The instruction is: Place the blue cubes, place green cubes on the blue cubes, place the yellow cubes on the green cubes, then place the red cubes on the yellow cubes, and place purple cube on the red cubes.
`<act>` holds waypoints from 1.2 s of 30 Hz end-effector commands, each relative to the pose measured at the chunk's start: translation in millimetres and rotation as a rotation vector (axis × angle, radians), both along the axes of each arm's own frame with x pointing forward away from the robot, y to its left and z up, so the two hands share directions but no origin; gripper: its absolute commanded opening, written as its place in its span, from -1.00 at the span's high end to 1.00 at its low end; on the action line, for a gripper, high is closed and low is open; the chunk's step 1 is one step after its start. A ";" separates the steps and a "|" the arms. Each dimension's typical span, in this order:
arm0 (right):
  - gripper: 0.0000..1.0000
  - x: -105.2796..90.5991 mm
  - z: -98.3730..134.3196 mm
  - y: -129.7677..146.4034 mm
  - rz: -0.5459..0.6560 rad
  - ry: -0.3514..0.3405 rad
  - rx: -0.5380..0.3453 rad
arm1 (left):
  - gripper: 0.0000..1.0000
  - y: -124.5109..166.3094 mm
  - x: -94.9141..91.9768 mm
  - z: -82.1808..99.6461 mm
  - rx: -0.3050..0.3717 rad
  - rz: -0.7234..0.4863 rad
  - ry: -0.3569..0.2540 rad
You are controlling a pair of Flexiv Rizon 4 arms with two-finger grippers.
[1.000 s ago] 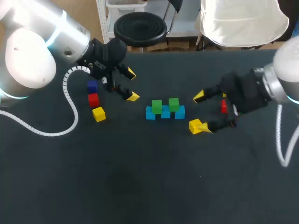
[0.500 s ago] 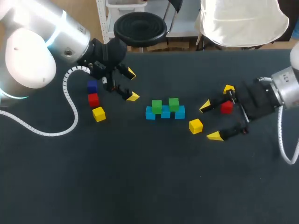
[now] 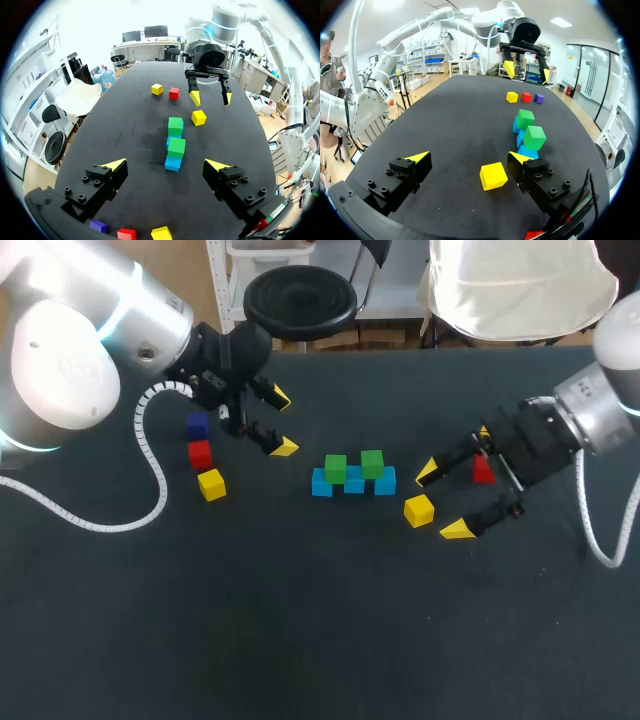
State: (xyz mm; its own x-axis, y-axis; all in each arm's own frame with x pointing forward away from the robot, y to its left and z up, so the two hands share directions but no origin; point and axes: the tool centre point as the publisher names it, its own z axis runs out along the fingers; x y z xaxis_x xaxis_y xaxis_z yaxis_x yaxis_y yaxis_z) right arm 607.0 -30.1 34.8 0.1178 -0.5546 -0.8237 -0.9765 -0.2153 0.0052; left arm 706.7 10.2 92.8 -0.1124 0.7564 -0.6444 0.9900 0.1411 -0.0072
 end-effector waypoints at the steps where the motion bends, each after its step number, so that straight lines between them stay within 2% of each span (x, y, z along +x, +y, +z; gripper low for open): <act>1: -1.00 4.9 -2.7 7.5 0.022 0.011 -0.032 | -1.00 1.4 -0.7 -0.9 -0.006 -0.002 -0.004; 3: -1.00 6.3 -5.2 7.0 0.021 0.021 -0.055 | -1.00 1.4 -0.7 -0.9 -0.006 -0.002 -0.004; 20: -0.97 4.1 -22.8 5.7 0.024 0.018 -0.061 | -1.00 1.4 -0.7 -0.9 -0.006 -0.002 -0.004; 23: -0.68 4.6 -25.1 5.2 0.021 0.016 -0.064 | -1.00 1.4 -0.7 -0.9 -0.006 -0.002 -0.004; 25: -0.33 4.9 -26.1 4.7 0.017 0.014 -0.064 | -1.00 1.4 -0.7 -0.9 -0.006 -0.002 -0.004; 26: -0.07 5.0 -26.3 4.6 0.016 0.013 -0.063 | -1.00 1.4 -0.7 -0.9 -0.006 -0.002 -0.004; 27: 0.02 5.2 -26.7 4.4 0.015 0.012 -0.063 | -1.00 1.4 -0.7 -0.9 -0.006 -0.002 -0.004; 32: 0.18 5.0 -27.9 4.8 0.013 0.009 -0.066 | -1.00 1.4 -0.7 -0.9 -0.006 -0.002 -0.004; 34: 0.07 4.7 -28.3 4.6 0.014 0.008 -0.066 | -1.00 1.4 -0.7 -0.9 -0.006 -0.002 -0.004; 36: -1.00 4.0 -28.2 4.4 0.013 0.005 -0.067 | -1.00 1.4 -0.7 -0.9 -0.006 -0.002 -0.004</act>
State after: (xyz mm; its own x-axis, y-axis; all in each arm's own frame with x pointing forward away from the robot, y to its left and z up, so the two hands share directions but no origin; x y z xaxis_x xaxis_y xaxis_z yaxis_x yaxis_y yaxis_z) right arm 612.5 -26.0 7.5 0.1203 -0.6071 -0.7855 -0.9729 -0.2293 0.0282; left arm 706.7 10.2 92.8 -0.1125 0.7564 -0.6444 0.9900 0.1411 -0.0072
